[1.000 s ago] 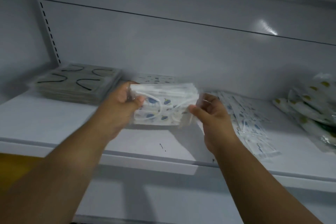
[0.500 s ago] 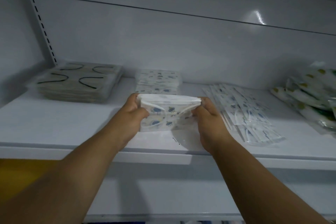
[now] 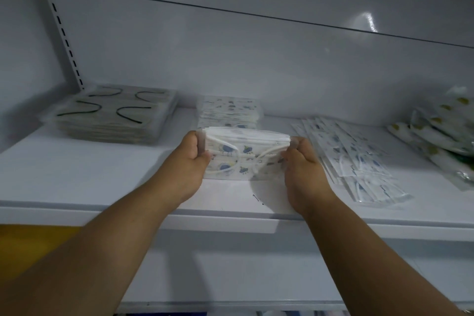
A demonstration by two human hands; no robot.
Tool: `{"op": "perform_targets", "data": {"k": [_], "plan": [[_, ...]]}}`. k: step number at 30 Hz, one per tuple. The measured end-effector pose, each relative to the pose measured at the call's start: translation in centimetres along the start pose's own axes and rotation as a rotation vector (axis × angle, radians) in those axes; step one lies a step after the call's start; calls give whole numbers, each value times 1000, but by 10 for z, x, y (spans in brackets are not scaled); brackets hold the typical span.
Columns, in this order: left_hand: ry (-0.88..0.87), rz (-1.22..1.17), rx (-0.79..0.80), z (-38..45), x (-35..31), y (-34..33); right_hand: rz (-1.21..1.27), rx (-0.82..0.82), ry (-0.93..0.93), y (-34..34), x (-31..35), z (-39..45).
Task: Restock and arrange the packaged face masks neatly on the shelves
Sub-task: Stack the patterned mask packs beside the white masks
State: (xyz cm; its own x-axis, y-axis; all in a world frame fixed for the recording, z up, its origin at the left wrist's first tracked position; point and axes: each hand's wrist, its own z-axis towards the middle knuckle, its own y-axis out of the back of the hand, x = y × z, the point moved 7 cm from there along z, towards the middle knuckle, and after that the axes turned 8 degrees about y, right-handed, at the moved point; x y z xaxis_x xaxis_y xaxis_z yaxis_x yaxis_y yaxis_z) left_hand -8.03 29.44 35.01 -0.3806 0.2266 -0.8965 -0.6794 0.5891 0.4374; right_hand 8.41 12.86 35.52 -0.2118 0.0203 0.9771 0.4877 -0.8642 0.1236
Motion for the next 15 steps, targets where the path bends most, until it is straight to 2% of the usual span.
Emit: {"op": "perform_targets", "data": {"k": [5,8,11,13,15], "plan": [[-20,6,-85,9,4,21,-153,110,73,1,1,8],[52,-198,-87,19,14,30,-297,157,106,0,-2,13],[105,-405,-52,27,18,30,-336,152,120,-3,-2,22],[88,-389,-75,34,19,32,-327,130,125,-4,-1,31],[30,-228,-150,43,15,38,-321,108,137,-8,2,41]]}}
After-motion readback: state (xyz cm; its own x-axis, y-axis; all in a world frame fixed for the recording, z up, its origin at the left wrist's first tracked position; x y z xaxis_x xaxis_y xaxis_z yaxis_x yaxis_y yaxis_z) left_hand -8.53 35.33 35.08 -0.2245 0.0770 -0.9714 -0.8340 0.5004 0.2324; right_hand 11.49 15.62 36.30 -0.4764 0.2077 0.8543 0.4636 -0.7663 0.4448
